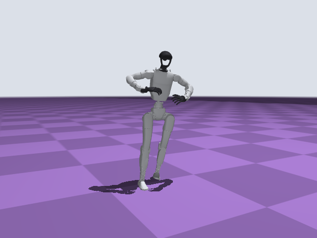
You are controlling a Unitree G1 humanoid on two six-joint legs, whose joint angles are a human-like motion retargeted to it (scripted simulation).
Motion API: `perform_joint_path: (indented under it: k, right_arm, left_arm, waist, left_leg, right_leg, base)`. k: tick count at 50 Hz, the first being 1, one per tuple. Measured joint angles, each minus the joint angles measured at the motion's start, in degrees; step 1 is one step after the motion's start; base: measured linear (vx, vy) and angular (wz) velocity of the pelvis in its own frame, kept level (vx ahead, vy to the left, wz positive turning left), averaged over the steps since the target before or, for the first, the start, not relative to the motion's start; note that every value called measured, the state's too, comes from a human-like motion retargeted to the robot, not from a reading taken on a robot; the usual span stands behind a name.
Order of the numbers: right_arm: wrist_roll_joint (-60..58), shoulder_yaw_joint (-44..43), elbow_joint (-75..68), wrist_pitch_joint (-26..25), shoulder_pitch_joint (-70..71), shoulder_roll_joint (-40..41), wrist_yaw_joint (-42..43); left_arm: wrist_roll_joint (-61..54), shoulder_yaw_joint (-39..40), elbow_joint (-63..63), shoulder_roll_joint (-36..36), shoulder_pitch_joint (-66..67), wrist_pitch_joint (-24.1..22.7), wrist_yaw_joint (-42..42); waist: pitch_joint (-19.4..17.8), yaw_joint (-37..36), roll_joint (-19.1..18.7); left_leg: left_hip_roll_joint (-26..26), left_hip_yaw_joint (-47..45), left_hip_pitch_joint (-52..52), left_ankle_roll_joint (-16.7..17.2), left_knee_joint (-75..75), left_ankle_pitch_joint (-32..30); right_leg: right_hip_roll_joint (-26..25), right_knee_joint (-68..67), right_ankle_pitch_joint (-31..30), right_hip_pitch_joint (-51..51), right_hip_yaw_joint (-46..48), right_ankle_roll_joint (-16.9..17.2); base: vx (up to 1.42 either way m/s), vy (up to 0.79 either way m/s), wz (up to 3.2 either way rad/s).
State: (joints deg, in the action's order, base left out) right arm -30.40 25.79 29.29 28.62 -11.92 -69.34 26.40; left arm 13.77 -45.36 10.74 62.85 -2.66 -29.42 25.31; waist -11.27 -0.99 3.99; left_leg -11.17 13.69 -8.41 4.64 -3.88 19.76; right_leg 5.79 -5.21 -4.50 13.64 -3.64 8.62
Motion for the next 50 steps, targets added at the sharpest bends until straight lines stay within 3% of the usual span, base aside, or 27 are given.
perform_joint_path:
  k: [3, 5, 8, 11, 15, 20, 22, 25, 30, 32, 35, 39, 41, 43, 44, 45, 47, 50]
  right_arm:
    - [-1.4, 0.6, 0.5, -0.7, -0.2, 0.0, -0.5]
    - [-2.3, 1.0, 0.9, -0.5, -0.6, 0.2, -1.0]
    - [-3.2, 1.4, 1.4, 0.6, -1.8, 0.9, -1.3]
    - [-3.5, 1.6, 1.5, 1.4, -1.8, 1.0, -1.3]
    - [-4.0, 1.6, 1.7, 1.9, -2.1, 1.0, -0.9]
    - [-1.2, 0.9, 1.7, 2.6, 0.8, 0.2, 0.0]
    - [-1.1, 1.3, 1.9, 2.3, -0.4, 0.7, 0.7]
    - [-1.8, 1.9, 1.9, 1.0, -0.2, 1.2, 1.7]
    - [-3.6, 2.7, 1.0, -0.7, 1.9, 1.1, 2.5]
    - [-4.4, 3.0, 0.5, -1.5, 2.1, 1.2, 2.7]
    - [-5.4, 3.2, -0.4, -2.9, 2.4, 1.3, 3.0]
    - [-8.3, 2.5, -1.6, -5.0, 3.9, 1.6, 6.0]
    - [-13.3, 2.0, -1.8, -6.5, 4.5, 1.9, 12.4]
    - [-28.1, 1.1, -2.0, -13.9, 5.1, 1.3, 29.5]
    - [-43.4, 3.8, -4.7, -38.1, 7.3, 2.2, 42.7]
    - [-61.8, 8.1, -8.6, -72.0, 10.4, 3.8, 57.4]
    - [-64.5, 10.6, -9.0, -79.0, 12.4, 4.0, 62.2]
    - [-64.4, 13.0, -10.5, -79.8, 13.5, 4.3, 63.7]
  left_arm:
    - [0.5, -0.1, 0.1, 0.2, 0.6, -0.2, 0.6]
    - [1.2, -0.1, 0.1, 0.1, 1.3, -0.7, 0.8]
    - [2.6, -0.2, 0.3, 0.3, 2.9, -2.3, 1.5]
    - [2.7, -0.8, 0.0, 0.1, 3.1, -3.7, 1.8]
    - [3.7, -1.6, -0.7, -0.1, 3.7, -4.6, 1.5]
    - [5.9, -1.5, -2.0, 0.3, 0.6, -4.4, -0.2]
    - [7.8, -2.2, -2.2, 0.5, 1.9, -3.8, -0.2]
    - [9.2, -2.4, -3.0, 0.5, 2.2, -2.1, 0.2]
    - [9.9, 0.1, -4.0, -0.2, 1.4, -0.1, 1.0]
    - [10.4, 1.1, -4.1, -0.3, 1.7, 0.6, 1.7]
    - [10.8, 2.2, -3.8, -0.1, 1.6, 2.0, 3.1]
    - [9.9, 3.2, -3.0, 0.3, 0.1, 3.2, 5.7]
    - [9.5, 3.9, -2.7, 0.3, -0.1, 3.2, 8.6]
    - [11.4, 5.0, -2.6, 0.0, -0.2, 3.7, 15.7]
    - [13.3, 5.2, -4.0, -2.4, 0.3, 7.0, 18.9]
    - [15.2, 5.3, -6.1, -6.0, 1.2, 11.6, 21.4]
    - [16.5, 6.3, -6.4, -6.4, 2.7, 11.5, 22.1]
    - [17.8, 7.7, -6.4, -6.8, 4.4, 10.4, 21.8]
  waist:
    - [-1.8, 0.2, 1.7]
    - [-2.5, 0.3, 2.3]
    - [-3.1, 1.0, 1.6]
    - [-2.8, 2.2, 1.5]
    - [-0.8, 2.9, 1.8]
    - [0.4, 0.5, 1.8]
    - [1.2, -0.3, 3.5]
    - [2.7, -1.6, 5.0]
    - [3.4, -3.9, 4.9]
    - [3.5, -5.4, 4.7]
    - [3.1, -7.6, 3.9]
    - [1.3, -10.4, 1.3]
    - [0.4, -11.5, -0.3]
    - [-0.6, -12.2, -1.8]
    - [-1.4, -13.0, -2.3]
    - [-2.2, -13.9, -2.6]
    - [-1.7, -13.5, -2.6]
    - [-0.4, -13.4, -2.0]
  left_leg:
    - [-1.2, 6.2, -3.6, 0.1, 0.7, 0.1]
    - [-1.2, 9.9, -5.6, 0.3, 1.3, 0.1]
    - [1.5, 15.3, -9.0, 1.1, 2.3, 0.8]
    - [2.0, 20.9, -11.3, 0.5, 2.7, 0.5]
    - [1.3, 28.6, -13.0, 0.3, 2.3, -2.1]
    - [-0.6, 31.2, -10.6, 3.9, -1.9, -8.4]
    - [-3.8, 26.2, -7.3, 5.1, -9.5, -10.0]
    - [-6.9, 9.2, 5.4, 4.0, -28.4, -10.4]
    - [1.0, -18.3, 20.0, -5.6, -40.9, -0.4]
    - [1.7, -23.1, 21.5, -6.7, -37.1, 2.1]
    - [2.3, -28.0, 22.0, -5.7, -26.6, 1.7]
    - [4.9, -35.5, 20.6, -2.9, -9.4, -3.0]
    - [6.2, -39.4, 19.8, -1.2, -1.6, -6.6]
    - [6.9, -42.9, 18.9, 0.7, 5.7, -10.8]
    - [7.2, -44.9, 19.1, 1.7, 7.7, -11.9]
    - [7.6, -47.0, 19.6, 2.6, 8.9, -12.5]
    - [8.6, -49.1, 20.9, 4.2, 8.9, -10.5]
    - [9.4, -50.3, 21.5, 5.0, 8.9, -8.6]
  right_leg:
    - [0.8, 7.3, -4.5, -0.6, 1.6, 3.7]
    - [0.7, 10.1, -4.2, -0.2, 3.1, 6.3]
    - [-2.5, 10.1, 1.0, -0.4, 0.1, 6.4]
    - [-3.3, 10.0, 0.6, -2.2, -6.8, 6.4]
    - [-0.2, 9.3, -3.0, -4.9, -5.9, 6.4]
    - [3.6, 9.5, -0.1, -7.7, -1.4, 6.2]
    - [6.2, 8.6, 1.9, -9.5, 1.1, 6.4]
    - [9.1, 8.4, 3.4, -10.2, 5.0, 6.4]
    - [10.0, 8.6, 5.4, -10.5, 11.2, 6.4]
    - [10.2, 8.3, 6.4, -10.9, 12.9, 6.4]
    - [9.7, 7.7, 8.1, -11.7, 15.4, 6.0]
    - [6.8, 6.5, 10.5, -13.4, 18.8, 5.0]
    - [4.9, 6.0, 11.7, -15.0, 20.7, 4.6]
    - [3.1, 5.8, 12.9, -17.0, 22.7, 4.4]
    - [2.5, 6.5, 13.3, -18.3, 23.7, 5.0]
    - [1.9, 7.7, 13.6, -19.7, 24.8, 6.0]
    - [1.3, 7.8, 14.4, -21.9, 26.6, 5.6]
    - [0.8, 7.6, 15.1, -24.5, 28.5, 5.4]
  base:
    - [0.39, -0.08, 1.86]
    - [0.41, -0.13, 1.75]
    - [0.45, -0.20, 1.79]
    - [0.46, -0.13, 1.81]
    - [0.46, -0.14, 1.58]
    - [0.42, -0.20, 1.02]
    - [0.38, -0.24, 1.15]
    - [0.31, -0.22, 1.25]
    - [0.28, -0.17, 1.11]
    - [0.29, -0.09, 0.75]
    - [0.29, -0.07, 0.65]
    - [0.30, -0.06, 0.61]
    - [0.32, -0.04, 0.64]
    - [0.34, -0.02, 0.63]
    - [0.32, -0.02, 0.50]
    - [0.35, -0.01, 0.52]
    - [0.41, 0.01, 0.66]
    - [0.46, 0.04, 0.57]
